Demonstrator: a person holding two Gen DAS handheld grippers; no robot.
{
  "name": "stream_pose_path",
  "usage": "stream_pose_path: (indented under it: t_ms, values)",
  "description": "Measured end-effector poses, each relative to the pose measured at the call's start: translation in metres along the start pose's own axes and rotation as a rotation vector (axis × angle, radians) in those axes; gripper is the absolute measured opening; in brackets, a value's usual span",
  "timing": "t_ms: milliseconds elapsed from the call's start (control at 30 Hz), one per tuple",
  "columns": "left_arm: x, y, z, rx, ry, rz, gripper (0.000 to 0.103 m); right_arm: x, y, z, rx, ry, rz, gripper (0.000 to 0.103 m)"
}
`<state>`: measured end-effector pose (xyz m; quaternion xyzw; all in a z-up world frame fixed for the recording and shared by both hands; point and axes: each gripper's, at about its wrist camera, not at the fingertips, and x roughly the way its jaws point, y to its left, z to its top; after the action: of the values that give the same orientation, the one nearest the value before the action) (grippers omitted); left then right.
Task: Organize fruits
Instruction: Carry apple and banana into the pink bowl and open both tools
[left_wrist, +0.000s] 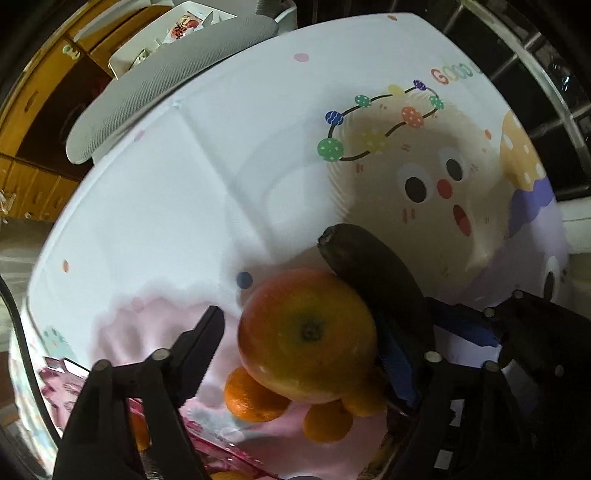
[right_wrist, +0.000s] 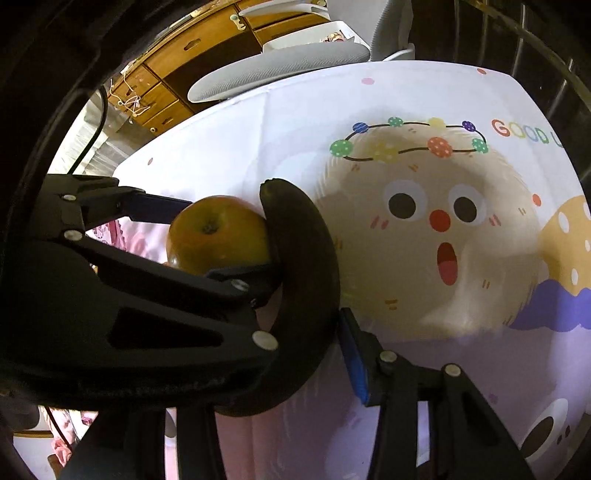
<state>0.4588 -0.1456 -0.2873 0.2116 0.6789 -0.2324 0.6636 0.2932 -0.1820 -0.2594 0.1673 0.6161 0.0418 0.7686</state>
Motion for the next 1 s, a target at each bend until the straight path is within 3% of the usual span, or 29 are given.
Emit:
stream_pose_path:
  t_ms: [100,300,433,667,1000]
  values:
    - [0.0,0.004,-0.006,-0.032,-0.014,-0.035,0.069,0.0,-0.001,0.0,-0.007,-0.006,-0.012,0.044]
    - [-0.004,-0.003,-0.019,-0.059,-0.043,-0.018,0.068,0.002,-0.003,0.006,-0.003,-0.012,-0.002,0.037]
    - [-0.01,0.004,-0.03,-0.131,-0.071,-0.041,0.068,0.003,-0.003,0.006,-0.023,-0.011,-0.001,0.035]
    - [-0.044,0.008,-0.045,-0.231,-0.178,-0.075,0.068,0.002,-0.015,0.005,-0.022,-0.004,0.062,0.032]
    - [-0.092,0.018,-0.069,-0.352,-0.307,-0.109,0.068,-0.011,-0.023,0.002,-0.005,-0.031,0.063,0.029]
